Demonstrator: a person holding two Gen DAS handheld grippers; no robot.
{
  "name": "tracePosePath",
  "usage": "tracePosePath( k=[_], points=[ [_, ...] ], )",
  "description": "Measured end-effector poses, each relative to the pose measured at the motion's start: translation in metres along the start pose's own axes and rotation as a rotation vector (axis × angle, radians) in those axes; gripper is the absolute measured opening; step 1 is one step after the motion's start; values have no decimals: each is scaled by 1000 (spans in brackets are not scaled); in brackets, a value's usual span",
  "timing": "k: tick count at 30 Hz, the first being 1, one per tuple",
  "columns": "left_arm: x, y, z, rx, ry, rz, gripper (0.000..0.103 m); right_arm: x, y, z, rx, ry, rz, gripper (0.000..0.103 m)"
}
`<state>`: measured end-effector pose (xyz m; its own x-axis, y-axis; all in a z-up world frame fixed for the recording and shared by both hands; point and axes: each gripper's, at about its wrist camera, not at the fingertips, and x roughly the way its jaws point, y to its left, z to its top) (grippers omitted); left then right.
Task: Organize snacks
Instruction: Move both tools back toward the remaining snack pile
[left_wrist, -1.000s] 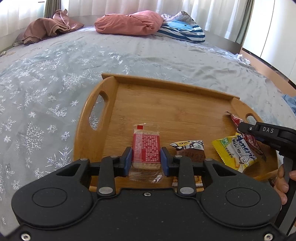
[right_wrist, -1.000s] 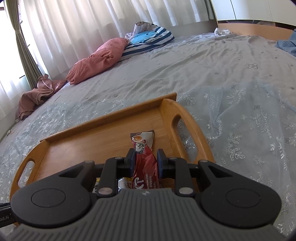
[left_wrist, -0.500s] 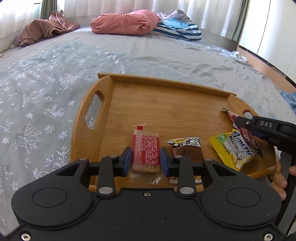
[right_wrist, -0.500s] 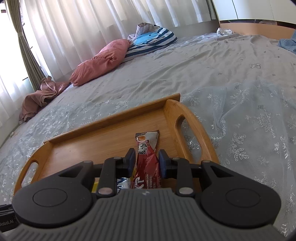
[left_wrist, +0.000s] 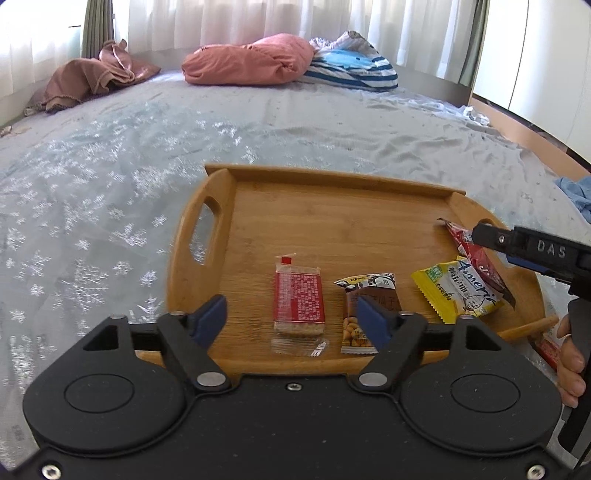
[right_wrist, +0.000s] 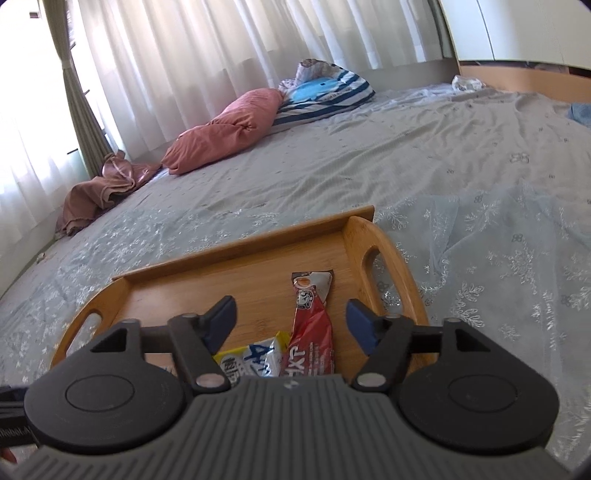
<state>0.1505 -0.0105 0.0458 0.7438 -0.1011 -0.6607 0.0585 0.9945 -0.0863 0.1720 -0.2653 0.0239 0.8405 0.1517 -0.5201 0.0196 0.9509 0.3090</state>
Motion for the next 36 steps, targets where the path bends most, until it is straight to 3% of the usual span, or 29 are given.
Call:
tracePosePath(
  k=[12, 17, 26, 36],
  points=[
    [-48, 16, -14, -13, -42, -37, 92, -44, 14, -21, -95, 8, 49, 96],
    [-60, 26, -28, -48, -27, -55, 93, -64, 23, -32, -133, 1, 85, 101],
    [-76, 30, -53, -10, -45, -22, 94, -95, 39, -54, -220, -19, 110, 103],
    [-77, 34, -80, -1, -20, -2, 95, -117, 48, -92, -262, -92, 35, 103]
  ],
)
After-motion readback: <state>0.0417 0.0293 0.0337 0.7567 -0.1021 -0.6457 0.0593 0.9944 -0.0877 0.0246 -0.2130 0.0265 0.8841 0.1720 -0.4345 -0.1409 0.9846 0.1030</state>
